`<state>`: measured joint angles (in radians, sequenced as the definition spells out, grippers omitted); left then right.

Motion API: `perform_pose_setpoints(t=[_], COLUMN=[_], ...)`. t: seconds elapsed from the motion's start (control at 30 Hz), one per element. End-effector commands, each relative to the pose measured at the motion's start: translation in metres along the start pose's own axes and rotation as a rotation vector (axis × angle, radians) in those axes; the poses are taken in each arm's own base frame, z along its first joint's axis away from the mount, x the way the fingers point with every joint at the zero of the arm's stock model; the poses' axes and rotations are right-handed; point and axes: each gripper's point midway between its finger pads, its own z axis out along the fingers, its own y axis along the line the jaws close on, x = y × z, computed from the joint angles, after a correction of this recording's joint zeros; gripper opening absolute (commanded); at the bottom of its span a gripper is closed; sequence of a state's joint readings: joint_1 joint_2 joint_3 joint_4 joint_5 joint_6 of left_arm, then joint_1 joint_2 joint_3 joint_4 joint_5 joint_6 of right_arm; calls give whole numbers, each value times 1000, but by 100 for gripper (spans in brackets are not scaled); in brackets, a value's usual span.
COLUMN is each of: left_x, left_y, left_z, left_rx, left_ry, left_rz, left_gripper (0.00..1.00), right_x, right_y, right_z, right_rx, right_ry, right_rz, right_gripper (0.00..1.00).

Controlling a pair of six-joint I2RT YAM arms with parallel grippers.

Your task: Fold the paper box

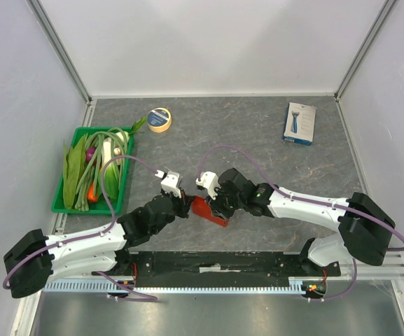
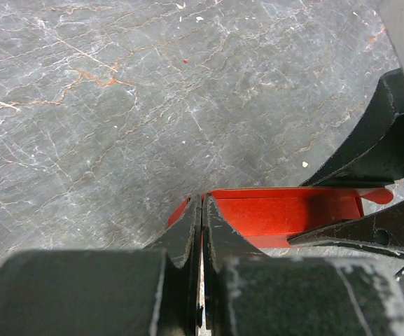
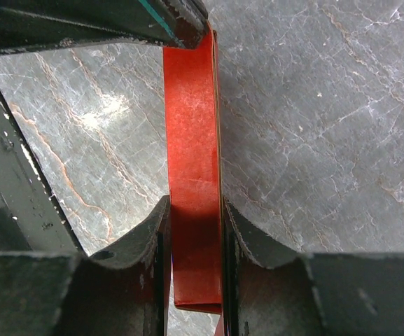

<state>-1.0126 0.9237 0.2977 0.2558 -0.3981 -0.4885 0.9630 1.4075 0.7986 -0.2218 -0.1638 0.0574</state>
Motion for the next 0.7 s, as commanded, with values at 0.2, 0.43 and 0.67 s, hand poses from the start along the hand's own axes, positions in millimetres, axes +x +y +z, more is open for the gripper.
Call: perform_pose_setpoints(t=[0.2, 0.43, 0.67], left_x=[14, 14, 5], left_y=[44, 43, 43], left_z=[-4, -1, 0], left_rx=[-215, -227, -254], left_ry=[66, 99, 94], left_rz=[110, 143, 144], left_gripper=[2, 2, 2], right_x=[24, 26, 27], right_y=[-21, -20, -21], right_z=[-1, -1, -1], right_rx=[66, 61, 66], right_ry=[79, 85, 90], right_rz=[33, 32, 32], right_gripper=[16, 15, 15])
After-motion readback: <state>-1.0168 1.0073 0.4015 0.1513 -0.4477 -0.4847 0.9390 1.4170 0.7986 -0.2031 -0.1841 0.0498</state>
